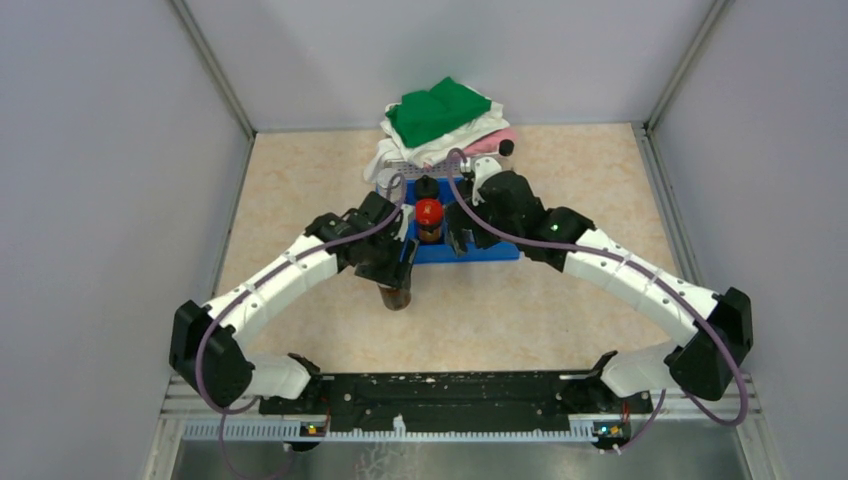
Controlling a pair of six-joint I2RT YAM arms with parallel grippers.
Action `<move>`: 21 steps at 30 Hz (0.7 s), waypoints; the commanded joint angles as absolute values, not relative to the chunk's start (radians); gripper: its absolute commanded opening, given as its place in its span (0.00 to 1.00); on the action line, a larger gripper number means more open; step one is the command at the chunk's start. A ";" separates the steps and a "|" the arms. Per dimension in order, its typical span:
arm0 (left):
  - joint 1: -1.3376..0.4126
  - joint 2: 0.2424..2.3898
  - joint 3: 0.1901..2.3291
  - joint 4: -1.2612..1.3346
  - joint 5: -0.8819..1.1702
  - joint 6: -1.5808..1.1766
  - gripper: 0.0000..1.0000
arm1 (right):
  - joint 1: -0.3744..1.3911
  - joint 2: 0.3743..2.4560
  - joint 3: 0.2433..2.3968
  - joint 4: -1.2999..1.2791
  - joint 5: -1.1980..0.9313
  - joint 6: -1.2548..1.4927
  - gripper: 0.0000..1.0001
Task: Organize the condiment bottles
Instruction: Move the bottle to the center of the board.
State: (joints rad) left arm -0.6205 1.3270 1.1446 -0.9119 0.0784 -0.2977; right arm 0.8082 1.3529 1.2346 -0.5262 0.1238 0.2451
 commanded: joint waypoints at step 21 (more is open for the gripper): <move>-0.931 1.682 1.128 -0.410 -0.043 -0.334 0.38 | 0.777 1.185 1.187 -0.605 0.218 0.242 0.96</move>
State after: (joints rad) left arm -0.9180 1.6310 1.0992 -0.5156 -0.0338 -0.3855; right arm 0.7830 1.2304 1.1946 -0.6262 0.2104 0.2611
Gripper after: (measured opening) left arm 0.695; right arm 0.954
